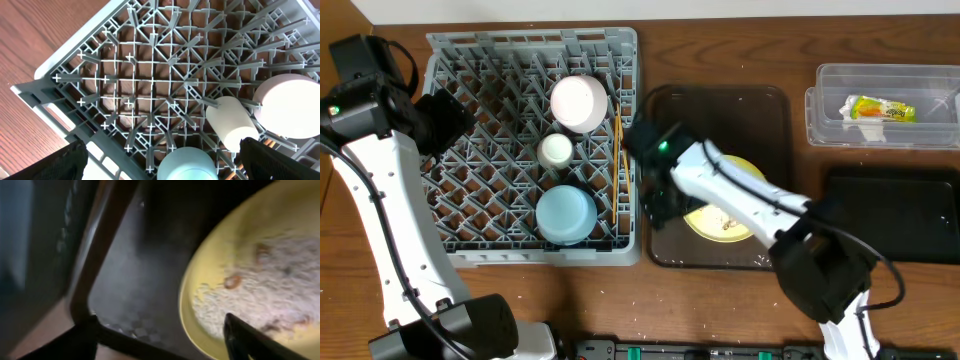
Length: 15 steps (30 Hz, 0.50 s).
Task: Sort waste into correct bins and load items into the dishwasher
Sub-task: 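Grip the yellow plate's rim with the right gripper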
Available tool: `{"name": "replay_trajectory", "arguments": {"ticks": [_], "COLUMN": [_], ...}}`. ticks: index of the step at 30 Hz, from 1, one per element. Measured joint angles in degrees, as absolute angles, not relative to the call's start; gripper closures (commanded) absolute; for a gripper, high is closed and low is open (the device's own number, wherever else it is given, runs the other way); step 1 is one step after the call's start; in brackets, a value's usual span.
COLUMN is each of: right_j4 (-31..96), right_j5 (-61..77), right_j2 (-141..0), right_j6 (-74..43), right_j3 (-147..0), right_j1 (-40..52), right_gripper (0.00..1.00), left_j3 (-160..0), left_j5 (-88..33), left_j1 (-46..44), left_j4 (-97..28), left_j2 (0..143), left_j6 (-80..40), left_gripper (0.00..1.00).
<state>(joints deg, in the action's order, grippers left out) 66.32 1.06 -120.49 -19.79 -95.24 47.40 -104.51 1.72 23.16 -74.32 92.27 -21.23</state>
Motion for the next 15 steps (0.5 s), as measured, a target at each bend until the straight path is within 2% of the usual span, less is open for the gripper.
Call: {"name": "replay_trajectory", "arguments": {"ticks": [2, 6, 11, 15], "right_j4": [65.0, 62.4, 57.9, 55.9], "right_j5": [-0.4, -2.1, -3.2, -3.9], "right_j2": [-120.5, -120.5, -120.5, -120.3], "right_j6": [-20.4, -21.2, -21.5, -21.6], "right_j3": [-93.5, -91.4, -87.3, -84.4], "right_j1": [48.2, 48.3, 48.3, 48.3], "right_gripper": [0.52, 0.65, 0.66, 0.78], "left_j3": [-104.5, -104.5, -104.5, -104.5], "left_j5": [1.7, 1.7, 1.7, 1.7], "left_j1": [23.2, 23.2, 23.2, 23.2], "left_j4": [-74.3, -74.3, -74.3, -74.3], "left_j2": [92.3, 92.3, 92.3, 92.3], "left_j6": [-21.2, -21.2, -21.2, -21.2], "left_gripper": [0.02, 0.02, 0.02, 0.02]}}
